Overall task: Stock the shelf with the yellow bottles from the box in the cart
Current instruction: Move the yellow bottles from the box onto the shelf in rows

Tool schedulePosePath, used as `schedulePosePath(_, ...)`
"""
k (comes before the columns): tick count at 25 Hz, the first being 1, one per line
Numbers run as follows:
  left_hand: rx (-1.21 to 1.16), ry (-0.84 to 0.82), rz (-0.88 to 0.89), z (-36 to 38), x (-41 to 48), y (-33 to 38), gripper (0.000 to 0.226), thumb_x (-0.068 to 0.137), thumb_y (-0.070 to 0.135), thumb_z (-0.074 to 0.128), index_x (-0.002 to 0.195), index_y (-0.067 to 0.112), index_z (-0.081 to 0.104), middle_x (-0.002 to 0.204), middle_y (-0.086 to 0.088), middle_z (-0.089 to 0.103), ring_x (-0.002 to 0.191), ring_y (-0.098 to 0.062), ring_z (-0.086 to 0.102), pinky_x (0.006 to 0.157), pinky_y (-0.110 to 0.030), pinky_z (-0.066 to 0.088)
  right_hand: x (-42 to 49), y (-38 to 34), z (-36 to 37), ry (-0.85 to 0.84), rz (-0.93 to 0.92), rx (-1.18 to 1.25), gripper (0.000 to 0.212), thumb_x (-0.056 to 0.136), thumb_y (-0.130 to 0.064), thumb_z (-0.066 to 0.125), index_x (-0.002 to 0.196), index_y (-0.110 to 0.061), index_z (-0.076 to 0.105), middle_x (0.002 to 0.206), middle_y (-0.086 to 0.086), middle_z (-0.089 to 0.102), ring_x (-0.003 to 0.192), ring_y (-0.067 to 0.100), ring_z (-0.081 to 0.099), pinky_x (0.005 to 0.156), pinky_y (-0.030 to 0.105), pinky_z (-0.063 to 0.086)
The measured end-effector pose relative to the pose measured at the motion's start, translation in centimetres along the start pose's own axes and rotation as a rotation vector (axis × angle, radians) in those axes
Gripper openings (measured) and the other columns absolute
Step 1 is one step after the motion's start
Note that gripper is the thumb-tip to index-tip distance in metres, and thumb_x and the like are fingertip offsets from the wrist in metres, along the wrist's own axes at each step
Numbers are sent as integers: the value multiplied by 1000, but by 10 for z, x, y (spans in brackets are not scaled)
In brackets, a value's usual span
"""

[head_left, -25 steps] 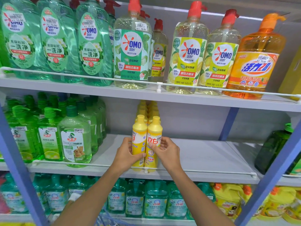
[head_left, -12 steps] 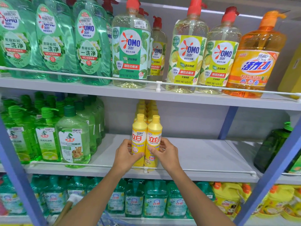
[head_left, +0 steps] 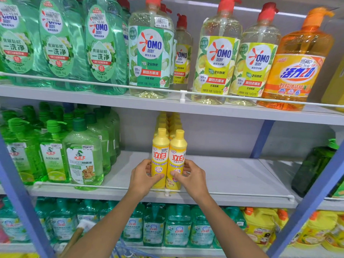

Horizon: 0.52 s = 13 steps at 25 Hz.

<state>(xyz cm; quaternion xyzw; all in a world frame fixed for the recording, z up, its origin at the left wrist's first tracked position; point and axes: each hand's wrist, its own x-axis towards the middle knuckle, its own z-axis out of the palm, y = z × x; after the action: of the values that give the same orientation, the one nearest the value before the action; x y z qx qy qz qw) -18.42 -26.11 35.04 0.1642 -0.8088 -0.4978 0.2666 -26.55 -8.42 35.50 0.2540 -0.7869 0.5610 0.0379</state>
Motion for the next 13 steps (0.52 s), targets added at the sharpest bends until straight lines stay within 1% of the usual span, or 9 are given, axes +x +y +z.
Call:
schedulePosePath(2,7,11,-2,2,0,0,52,71,21,91,115,18,64,99,5,72,88,2,64,72,-12,50,1,0,1,-10,-2,-19,51,77,-26,88,123,-22,65,106,-19,70,97,-13,64,84,11,54)
schedulePosePath(3,8,16,-1,2,1,1,53,71,21,92,116,18,64,100,5,72,89,2,64,73,-14,51,3,-1,2,-11,-1,-23,51,77,-25,88,122,-22,66,106,-18,70,97,-12,65,85,13,55)
schedulePosePath(6,9,27,7,3,1,2,55,71,21,92,118,16,64,102,4,72,90,0,65,81,-24,57,7,-2,5,2,1,-38,50,78,-26,88,123,-21,67,108,-14,72,97,-7,67,90,20,58)
schedulePosePath(7,5,29,6,3,0,1,57,71,22,92,120,16,63,104,4,72,91,-1,66,82,-26,58,7,-2,5,2,0,-40,51,78,-27,88,123,-21,67,108,-14,72,97,-8,67,89,19,57)
schedulePosePath(10,-26,30,9,3,-1,2,60,73,23,90,124,16,60,109,3,70,96,-7,66,82,-23,55,5,-1,6,10,-8,-58,52,79,-30,87,125,-24,65,110,-16,71,99,-10,65,85,10,53)
schedulePosePath(11,-32,29,12,3,-1,2,59,75,24,89,125,16,60,109,3,70,96,-8,65,81,-23,54,4,-1,6,16,-10,-58,51,79,-30,87,126,-24,65,111,-15,71,100,-8,66,85,10,53)
schedulePosePath(13,-29,25,9,3,1,3,56,77,24,88,125,15,60,110,2,71,96,-8,65,84,-27,56,6,0,6,14,-8,-56,51,80,-30,86,126,-23,65,112,-13,72,100,-4,67,86,14,54)
